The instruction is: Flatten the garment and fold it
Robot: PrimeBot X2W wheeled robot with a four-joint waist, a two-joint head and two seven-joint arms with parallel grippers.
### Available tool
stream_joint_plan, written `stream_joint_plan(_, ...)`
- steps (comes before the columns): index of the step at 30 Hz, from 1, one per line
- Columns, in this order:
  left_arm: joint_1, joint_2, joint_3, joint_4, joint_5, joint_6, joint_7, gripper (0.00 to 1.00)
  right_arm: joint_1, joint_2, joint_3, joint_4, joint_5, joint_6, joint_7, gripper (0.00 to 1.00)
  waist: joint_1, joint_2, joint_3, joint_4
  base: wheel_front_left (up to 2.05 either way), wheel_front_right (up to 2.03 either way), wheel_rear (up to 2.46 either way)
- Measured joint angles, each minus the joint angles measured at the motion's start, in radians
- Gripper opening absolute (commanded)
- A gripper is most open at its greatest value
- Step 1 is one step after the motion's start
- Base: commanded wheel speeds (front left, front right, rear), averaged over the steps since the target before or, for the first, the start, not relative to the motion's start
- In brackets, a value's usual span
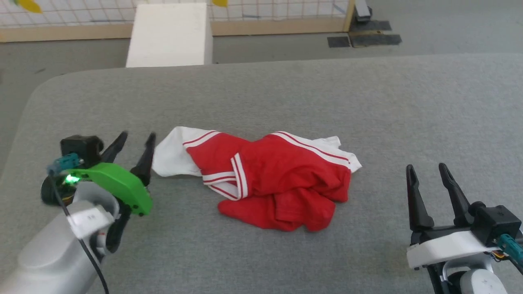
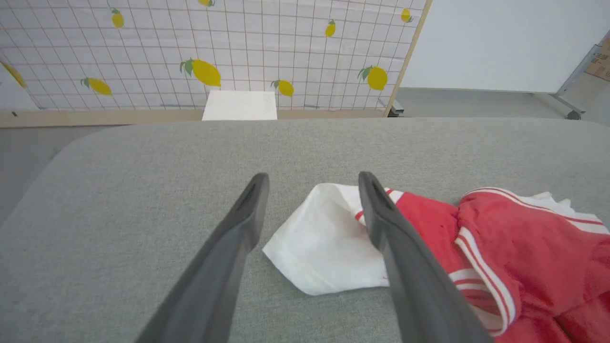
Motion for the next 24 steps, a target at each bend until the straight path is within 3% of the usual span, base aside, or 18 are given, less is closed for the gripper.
stream_joint_plan(4, 0.02, -0.002, 0.016, -0.144, 0.169, 0.011, -0.053, 1.0, 0.012, 0.0, -0.013, 0.0, -0.004, 0.0, 0.017, 1.0, 0.0, 0.0, -0.021, 0.023, 0.0, 0.0, 0.0)
stream_joint_plan(6, 0.063, -0.023, 0.081, -0.23, 0.28, 0.046, -0.053, 1.0, 0.015, 0.0, -0.018, 0.0, 0.006, 0.0, 0.034, 1.0, 0.0, 0.0, -0.028, 0.036, 0.0, 0.0, 0.0)
stream_joint_plan(8, 0.14, -0.068, 0.17, -0.315, 0.37, 0.077, -0.057, 1.0, 0.017, 0.0, -0.021, -0.001, 0.006, 0.0, 0.062, 1.0, 0.0, 0.0, -0.032, 0.052, 0.0, 0.0, 0.0)
stream_joint_plan(12, 0.309, -0.166, 0.249, -0.38, 0.508, 0.086, -0.057, 1.0, 0.015, 0.0, -0.016, 0.002, -0.013, 0.0, 0.159, 1.0, 0.0, 0.0, -0.034, 0.085, 0.0, 0.0, 0.0)
stream_joint_plan(17, 0.41, -0.262, 0.317, -0.352, 0.561, 0.048, -0.057, 1.0, -0.04, -0.047, 0.019, 0.015, 0.031, 0.0, 0.357, 1.0, 0.0, 0.0, -0.025, 0.128, 0.0, 0.0, 0.0)
stream_joint_plan(24, 0.418, -0.345, 0.395, -0.309, 0.626, -0.029, -0.057, 1.0, -0.246, -0.241, 0.129, 0.074, 0.17, 0.0, 0.7, 1.0, 0.0, 0.0, 0.016, 0.19, 0.0, 0.0, 0.0)
